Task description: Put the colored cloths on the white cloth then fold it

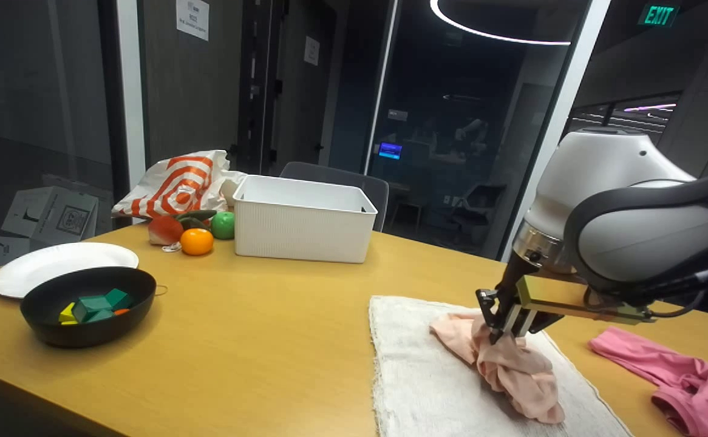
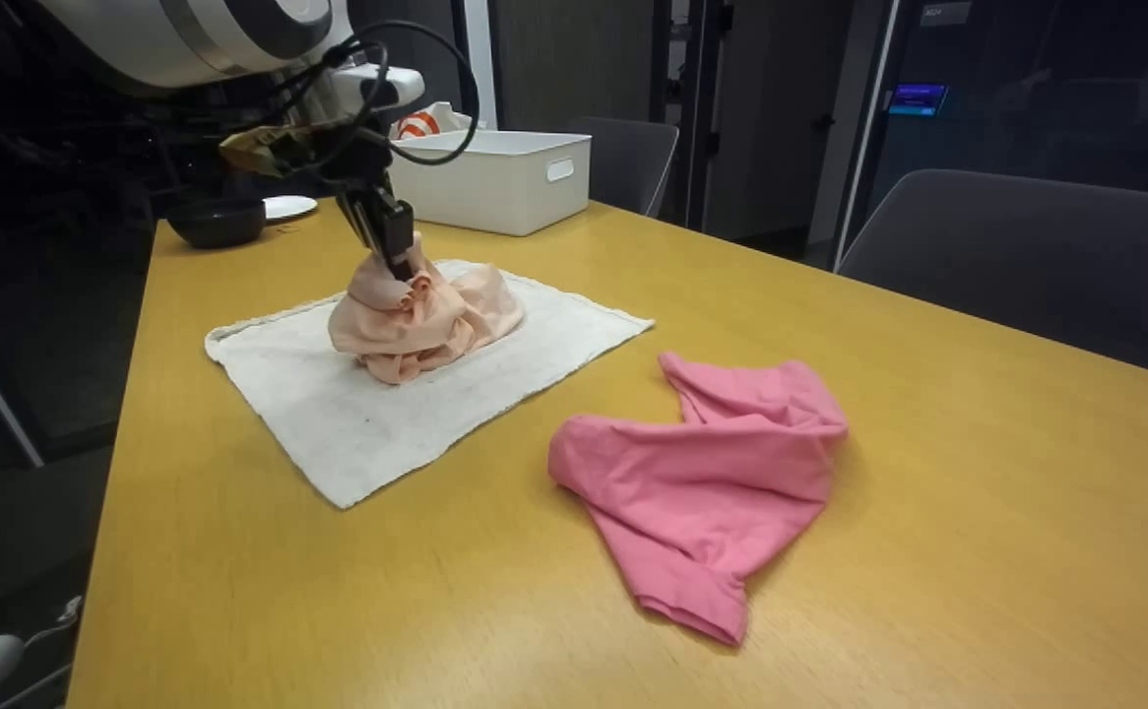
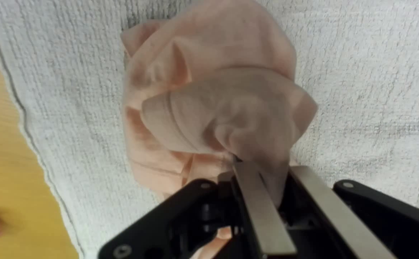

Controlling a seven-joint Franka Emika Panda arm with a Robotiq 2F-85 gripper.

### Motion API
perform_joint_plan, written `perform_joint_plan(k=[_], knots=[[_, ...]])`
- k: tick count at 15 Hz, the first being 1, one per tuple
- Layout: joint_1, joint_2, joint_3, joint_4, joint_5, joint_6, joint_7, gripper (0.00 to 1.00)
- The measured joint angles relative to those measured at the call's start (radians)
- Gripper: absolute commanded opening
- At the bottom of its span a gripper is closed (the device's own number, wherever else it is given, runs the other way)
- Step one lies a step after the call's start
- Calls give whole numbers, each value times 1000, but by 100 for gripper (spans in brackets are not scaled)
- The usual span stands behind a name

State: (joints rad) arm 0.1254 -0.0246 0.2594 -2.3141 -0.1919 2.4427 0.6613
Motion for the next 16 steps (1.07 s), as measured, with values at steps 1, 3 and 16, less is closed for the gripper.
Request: perform_joint_plan(k=[1,3,16], knots=[[0,20,-9,3,45,11,-35,13],[1,56,-23,9,155,36,-126,13],[-15,45,-102,61,421,-22,-335,100]])
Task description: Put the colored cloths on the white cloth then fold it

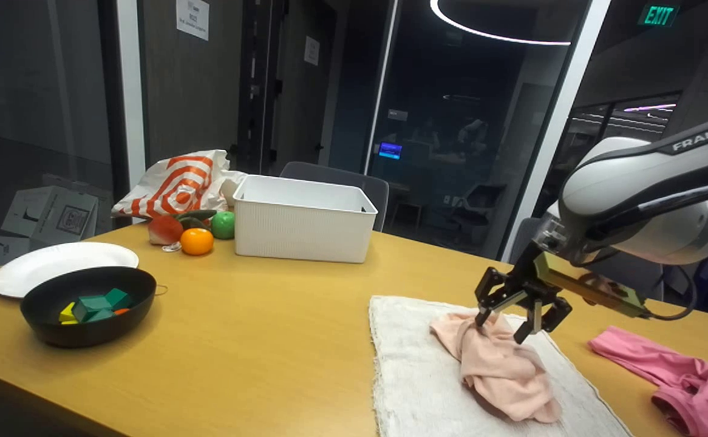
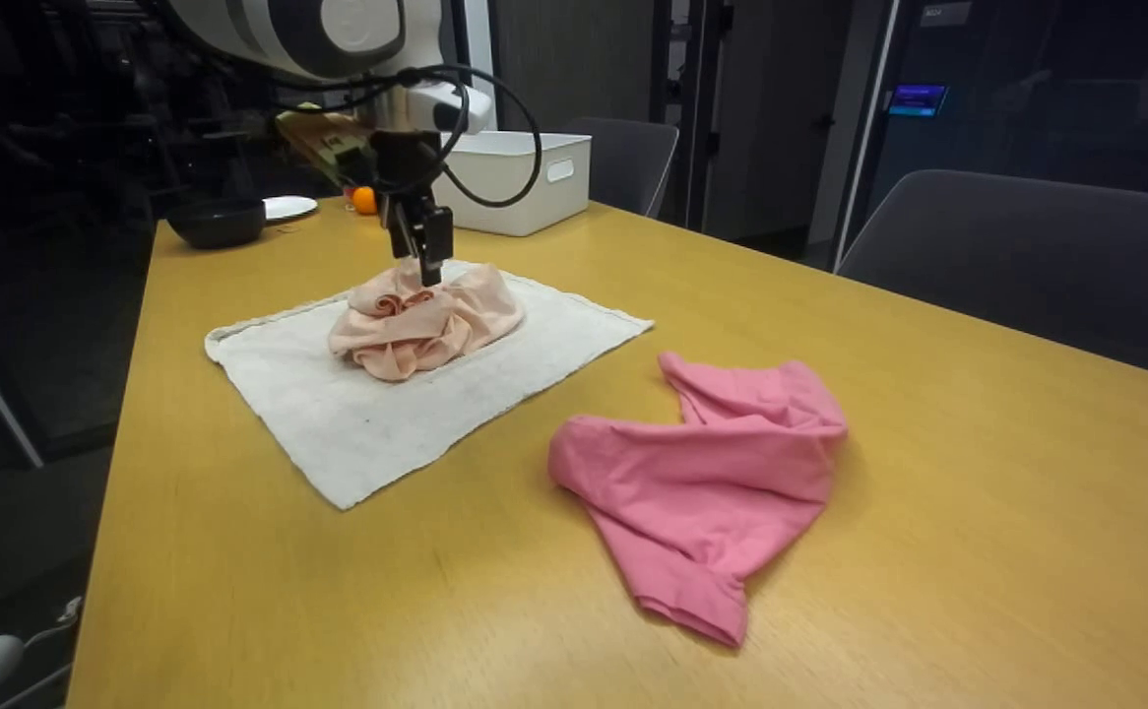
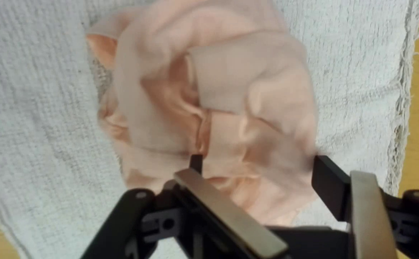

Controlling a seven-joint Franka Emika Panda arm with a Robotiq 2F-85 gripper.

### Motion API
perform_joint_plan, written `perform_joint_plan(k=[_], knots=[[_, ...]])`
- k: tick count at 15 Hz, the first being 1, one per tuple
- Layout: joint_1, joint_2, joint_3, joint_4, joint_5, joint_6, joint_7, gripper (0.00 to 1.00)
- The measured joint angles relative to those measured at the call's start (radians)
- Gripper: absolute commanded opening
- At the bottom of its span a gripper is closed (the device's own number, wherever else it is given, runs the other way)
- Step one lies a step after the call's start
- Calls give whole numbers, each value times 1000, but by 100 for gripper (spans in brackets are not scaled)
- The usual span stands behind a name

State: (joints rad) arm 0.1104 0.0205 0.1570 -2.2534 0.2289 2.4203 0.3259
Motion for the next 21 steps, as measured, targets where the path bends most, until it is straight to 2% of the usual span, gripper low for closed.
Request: perform_joint_plan(k=[4,8,13,17,21], knots=[[-50,-108,-74,-1,-10,-94,10,100],[-142,-154,-133,-13,-189,-97,145,100],[-247,-141,-174,-29,-406,-109,375,100],[-289,-88,-200,-33,-553,-141,590,100],[-290,-14,-229,-34,-585,-182,713,100]])
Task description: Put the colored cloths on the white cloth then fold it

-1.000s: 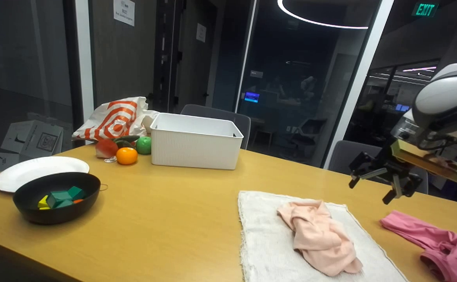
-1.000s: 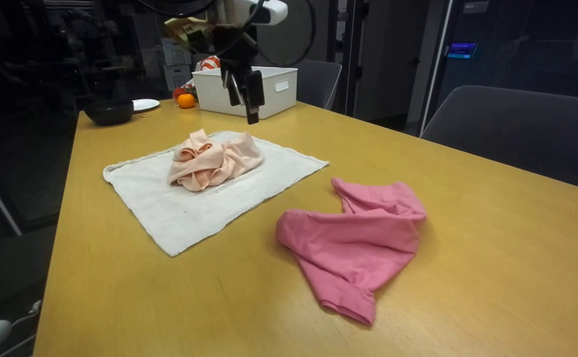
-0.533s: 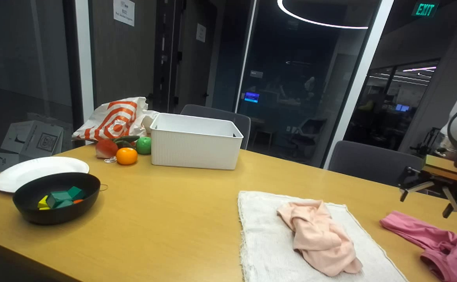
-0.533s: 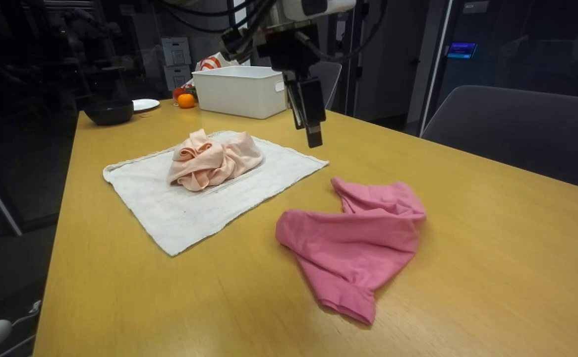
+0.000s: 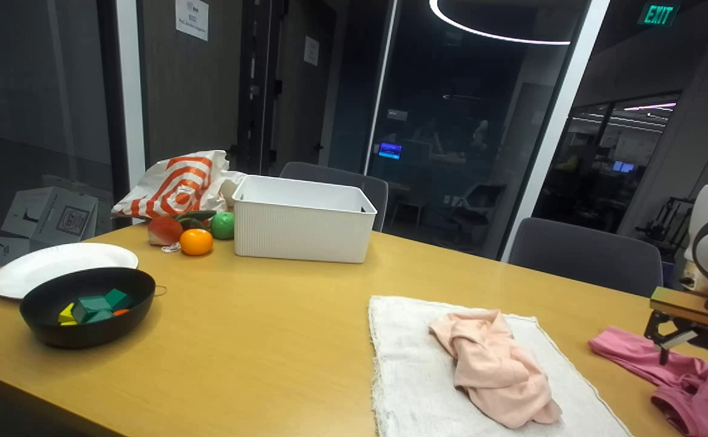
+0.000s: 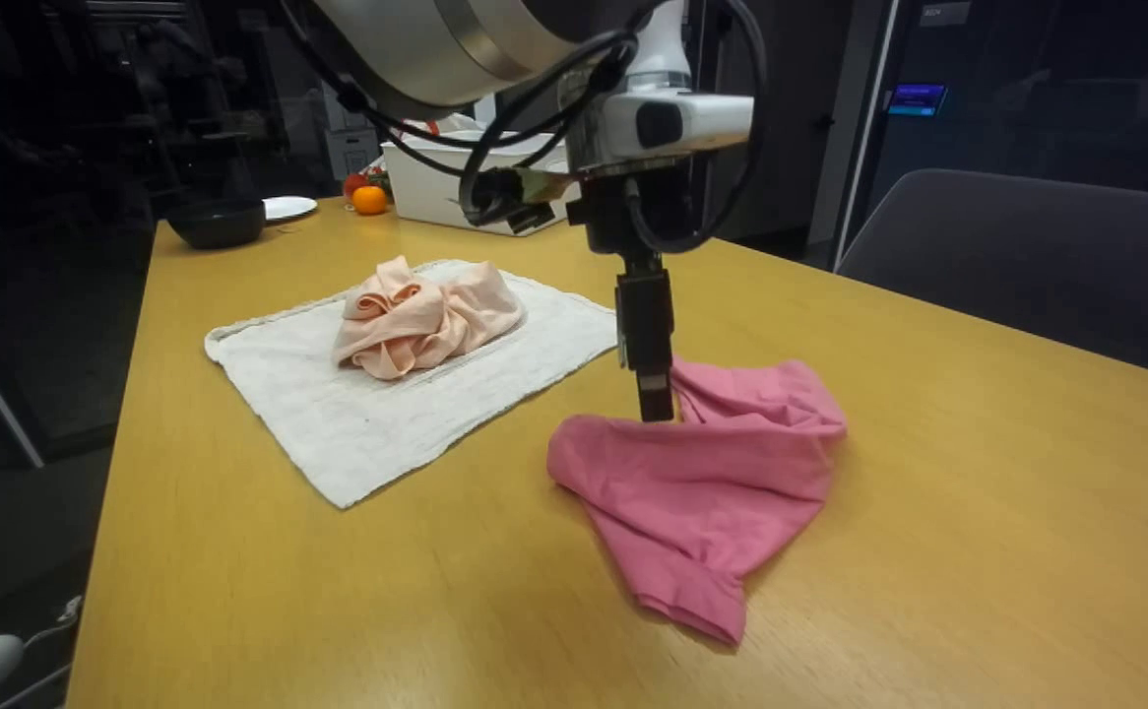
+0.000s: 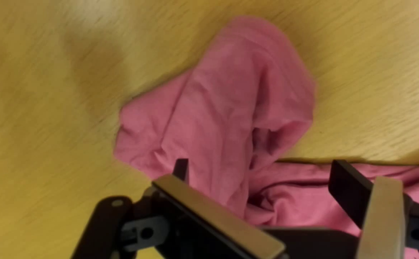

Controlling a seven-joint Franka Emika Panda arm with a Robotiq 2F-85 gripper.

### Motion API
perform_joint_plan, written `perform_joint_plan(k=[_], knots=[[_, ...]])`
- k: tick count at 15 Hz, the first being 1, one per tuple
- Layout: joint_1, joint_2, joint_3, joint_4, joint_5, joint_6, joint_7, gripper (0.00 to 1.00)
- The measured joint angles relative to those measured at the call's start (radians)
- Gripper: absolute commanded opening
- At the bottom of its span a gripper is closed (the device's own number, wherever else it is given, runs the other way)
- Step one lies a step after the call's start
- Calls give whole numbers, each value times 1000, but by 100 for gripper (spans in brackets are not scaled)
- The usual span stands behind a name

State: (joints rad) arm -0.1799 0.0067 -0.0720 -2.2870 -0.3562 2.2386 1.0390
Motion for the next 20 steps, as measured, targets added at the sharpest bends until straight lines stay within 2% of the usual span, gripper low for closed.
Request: perform_joint_plan(k=[4,5,6,11,15,18,20], knots=[[1,64,-28,-9,49,8,16,100],[1,77,-32,-15,72,16,15,75],[2,87,-35,-23,95,29,15,74],[6,107,-43,-54,210,85,12,35],[8,105,-43,-56,253,90,12,5],[19,93,-46,-55,225,83,20,0],[38,67,-49,-49,94,58,73,0]])
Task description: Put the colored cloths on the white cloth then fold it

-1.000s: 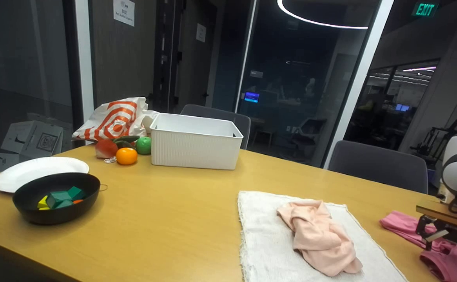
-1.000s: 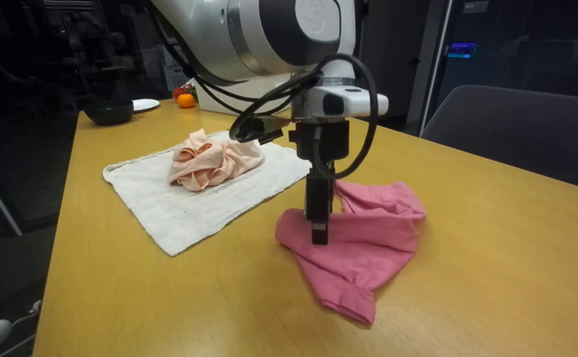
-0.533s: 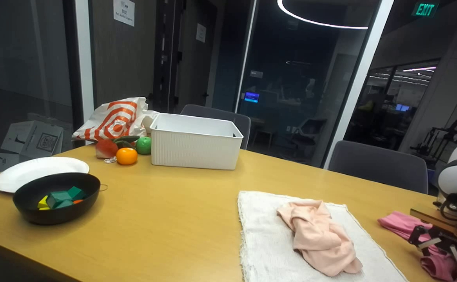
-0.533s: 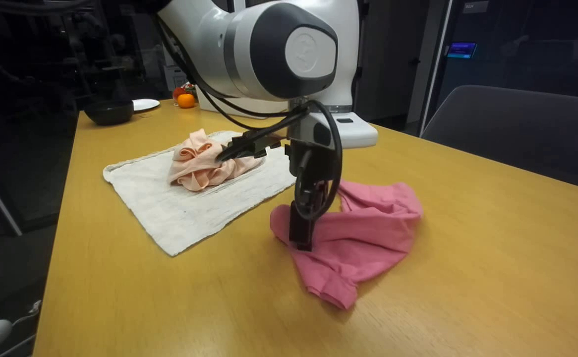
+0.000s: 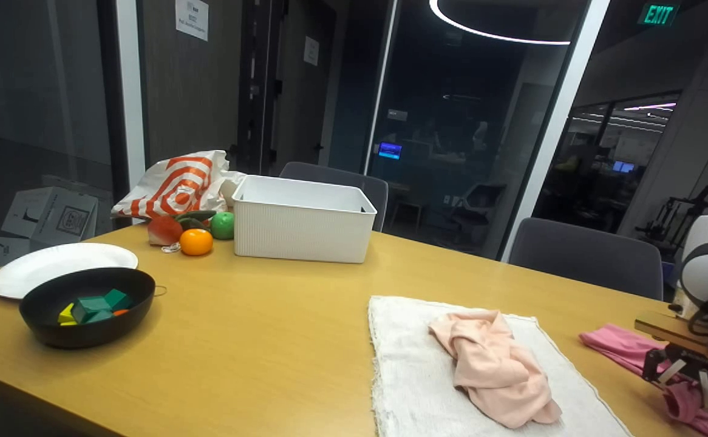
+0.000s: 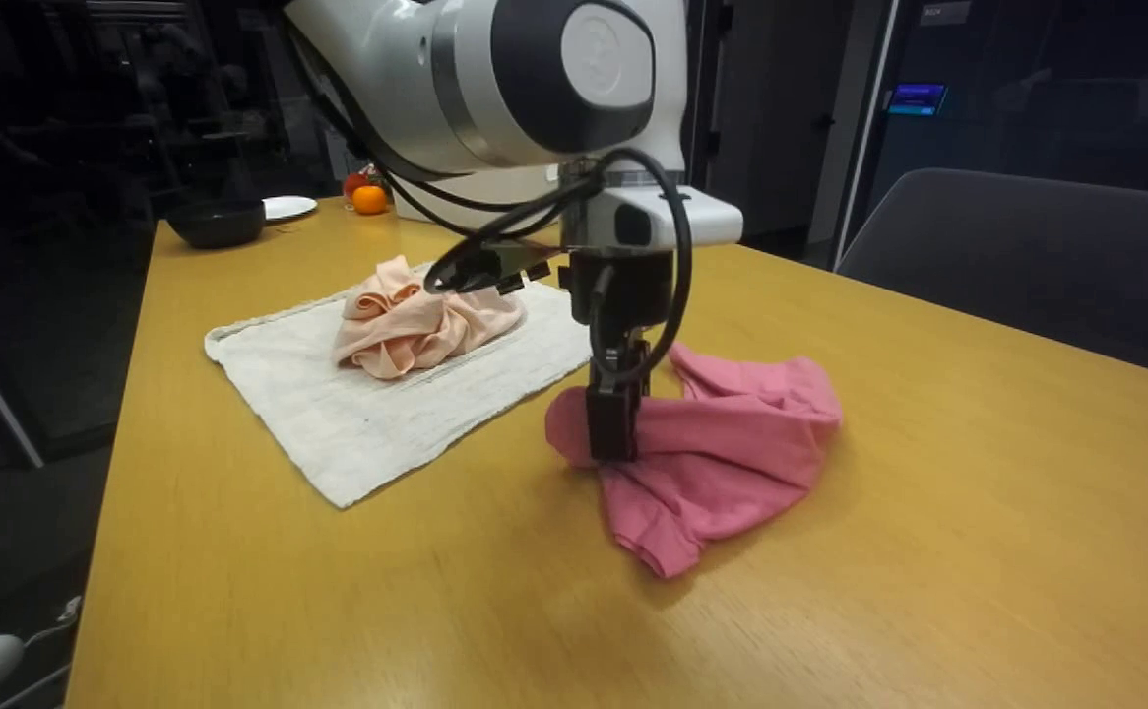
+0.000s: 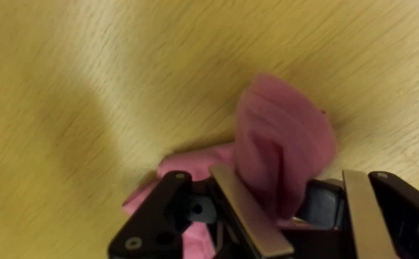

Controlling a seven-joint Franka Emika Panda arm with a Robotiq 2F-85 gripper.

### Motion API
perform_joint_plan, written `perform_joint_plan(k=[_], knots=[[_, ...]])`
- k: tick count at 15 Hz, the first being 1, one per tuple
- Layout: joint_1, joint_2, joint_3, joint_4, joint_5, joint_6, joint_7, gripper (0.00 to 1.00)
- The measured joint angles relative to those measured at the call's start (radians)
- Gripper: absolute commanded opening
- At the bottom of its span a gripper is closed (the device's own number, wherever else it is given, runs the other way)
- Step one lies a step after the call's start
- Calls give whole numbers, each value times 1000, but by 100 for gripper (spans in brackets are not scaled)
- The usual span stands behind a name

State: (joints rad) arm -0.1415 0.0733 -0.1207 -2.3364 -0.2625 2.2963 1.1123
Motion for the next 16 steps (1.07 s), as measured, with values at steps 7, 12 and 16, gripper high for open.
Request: perform_joint_plan(k=[7,12,16], knots=[[66,-265,90,58,-359,-201,152,0],[79,-449,206,127,-453,-250,154,1],[131,-557,278,171,-456,-246,114,3]])
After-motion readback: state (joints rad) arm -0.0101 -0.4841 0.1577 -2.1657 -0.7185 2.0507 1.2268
